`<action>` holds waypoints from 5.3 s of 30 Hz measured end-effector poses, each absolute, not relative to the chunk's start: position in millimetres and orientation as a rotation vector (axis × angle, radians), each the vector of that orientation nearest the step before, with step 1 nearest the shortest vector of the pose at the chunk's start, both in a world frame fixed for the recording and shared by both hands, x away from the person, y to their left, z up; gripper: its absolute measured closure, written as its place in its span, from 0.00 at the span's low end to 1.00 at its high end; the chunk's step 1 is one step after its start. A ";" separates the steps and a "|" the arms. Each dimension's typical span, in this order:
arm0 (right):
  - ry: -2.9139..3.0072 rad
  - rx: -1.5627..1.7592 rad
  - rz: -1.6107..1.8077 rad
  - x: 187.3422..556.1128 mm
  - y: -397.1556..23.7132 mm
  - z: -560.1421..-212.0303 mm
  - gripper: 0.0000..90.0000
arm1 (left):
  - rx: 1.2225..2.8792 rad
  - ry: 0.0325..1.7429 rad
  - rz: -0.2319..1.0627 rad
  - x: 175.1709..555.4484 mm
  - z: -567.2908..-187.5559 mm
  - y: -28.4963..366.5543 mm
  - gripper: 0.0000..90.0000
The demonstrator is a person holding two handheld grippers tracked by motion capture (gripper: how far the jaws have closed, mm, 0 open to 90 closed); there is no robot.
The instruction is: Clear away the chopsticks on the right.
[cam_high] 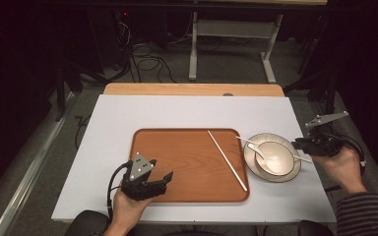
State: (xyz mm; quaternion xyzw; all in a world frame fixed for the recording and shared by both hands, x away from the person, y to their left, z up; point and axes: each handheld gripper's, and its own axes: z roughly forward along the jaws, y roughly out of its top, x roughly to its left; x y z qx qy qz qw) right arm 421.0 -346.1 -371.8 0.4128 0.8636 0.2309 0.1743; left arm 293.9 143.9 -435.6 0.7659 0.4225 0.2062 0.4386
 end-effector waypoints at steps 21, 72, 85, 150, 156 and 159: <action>2.604 1.238 0.467 438.2 -357.2 -405.2 0.82 | 1.891 1.093 0.524 289.9 -437.0 149.9 0.37; 2.520 1.193 0.558 424.7 -351.7 -378.0 0.96 | 1.924 1.037 0.487 297.4 -438.3 140.8 0.37; 2.491 1.165 0.650 379.7 -315.8 -342.9 0.96 | 1.974 0.966 0.435 309.2 -439.5 127.3 0.37; 2.714 1.074 0.466 368.2 -153.4 -451.6 0.92 | 1.950 0.892 0.447 313.1 -436.4 116.1 0.38; 2.714 1.064 0.463 367.3 -153.5 -451.4 0.91 | 1.943 0.891 0.452 312.9 -435.8 117.1 0.38; 2.712 1.061 0.472 367.2 -153.6 -450.4 0.91 | 1.943 0.892 0.452 312.9 -435.9 117.0 0.38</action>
